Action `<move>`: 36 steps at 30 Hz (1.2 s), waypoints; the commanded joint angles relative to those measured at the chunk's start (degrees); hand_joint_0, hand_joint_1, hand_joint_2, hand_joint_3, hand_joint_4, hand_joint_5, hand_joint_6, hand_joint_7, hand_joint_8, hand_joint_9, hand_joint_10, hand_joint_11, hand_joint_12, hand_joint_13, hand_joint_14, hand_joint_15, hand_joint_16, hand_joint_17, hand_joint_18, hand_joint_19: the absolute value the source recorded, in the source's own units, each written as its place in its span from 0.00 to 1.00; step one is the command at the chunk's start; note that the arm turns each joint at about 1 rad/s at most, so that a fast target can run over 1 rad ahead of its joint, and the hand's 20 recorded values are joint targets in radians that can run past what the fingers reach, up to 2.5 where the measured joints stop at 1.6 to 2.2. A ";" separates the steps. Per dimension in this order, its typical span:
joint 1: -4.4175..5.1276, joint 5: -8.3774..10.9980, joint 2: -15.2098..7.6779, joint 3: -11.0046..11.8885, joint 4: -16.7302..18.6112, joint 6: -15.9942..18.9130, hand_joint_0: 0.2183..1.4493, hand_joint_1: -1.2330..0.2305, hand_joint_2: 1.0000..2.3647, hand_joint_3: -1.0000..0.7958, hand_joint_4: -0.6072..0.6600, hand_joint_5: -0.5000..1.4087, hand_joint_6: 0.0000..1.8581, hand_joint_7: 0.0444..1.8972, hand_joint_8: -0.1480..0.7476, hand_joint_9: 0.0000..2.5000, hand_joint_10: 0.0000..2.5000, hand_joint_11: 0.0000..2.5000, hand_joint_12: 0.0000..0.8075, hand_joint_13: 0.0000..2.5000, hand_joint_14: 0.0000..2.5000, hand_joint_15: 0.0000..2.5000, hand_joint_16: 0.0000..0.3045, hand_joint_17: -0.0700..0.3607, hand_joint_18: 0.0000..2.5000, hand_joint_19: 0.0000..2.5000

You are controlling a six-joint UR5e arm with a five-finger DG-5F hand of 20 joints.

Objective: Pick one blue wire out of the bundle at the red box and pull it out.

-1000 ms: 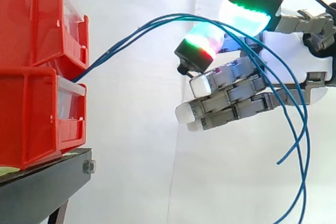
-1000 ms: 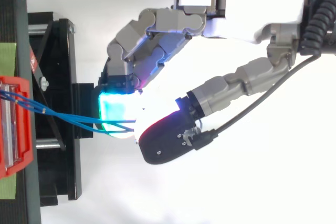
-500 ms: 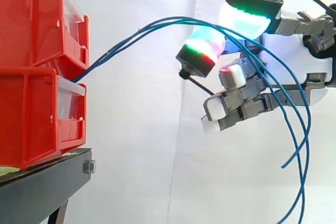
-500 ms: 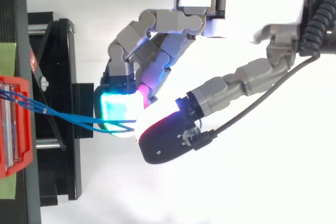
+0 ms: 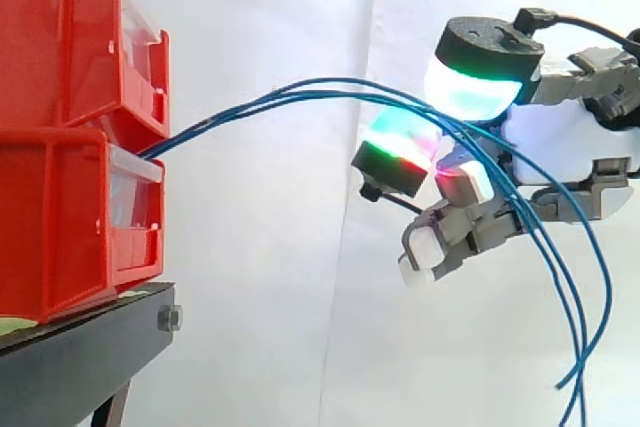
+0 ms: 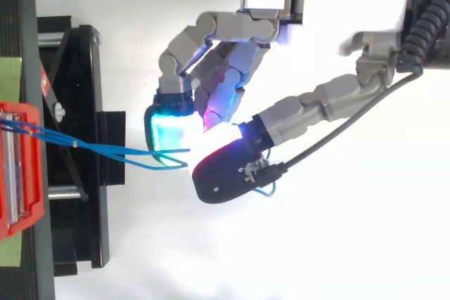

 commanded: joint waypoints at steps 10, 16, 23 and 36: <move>0.04 0.02 0.00 0.00 -0.05 -0.11 0.32 0.26 0.01 0.36 0.60 0.21 0.47 0.48 0.43 0.42 0.01 0.25 0.44 0.28 0.01 0.19 0.19 0.46 0.14 0.17; 0.04 0.02 0.00 0.00 0.04 -0.11 0.31 0.27 0.01 0.36 0.61 0.21 0.47 0.48 0.43 0.42 0.01 0.26 0.44 0.28 0.01 0.19 0.19 0.46 0.15 0.17; 0.04 0.02 0.00 0.00 0.04 -0.11 0.30 0.32 0.01 0.37 0.58 0.22 0.47 0.48 0.44 0.44 0.01 0.26 0.44 0.29 0.01 0.19 0.19 0.46 0.15 0.18; 0.13 0.11 0.09 0.00 -0.05 0.15 0.30 0.27 0.01 0.46 0.55 0.23 0.48 0.49 0.46 0.48 0.01 0.26 0.48 0.34 0.01 0.21 0.20 0.48 0.21 0.19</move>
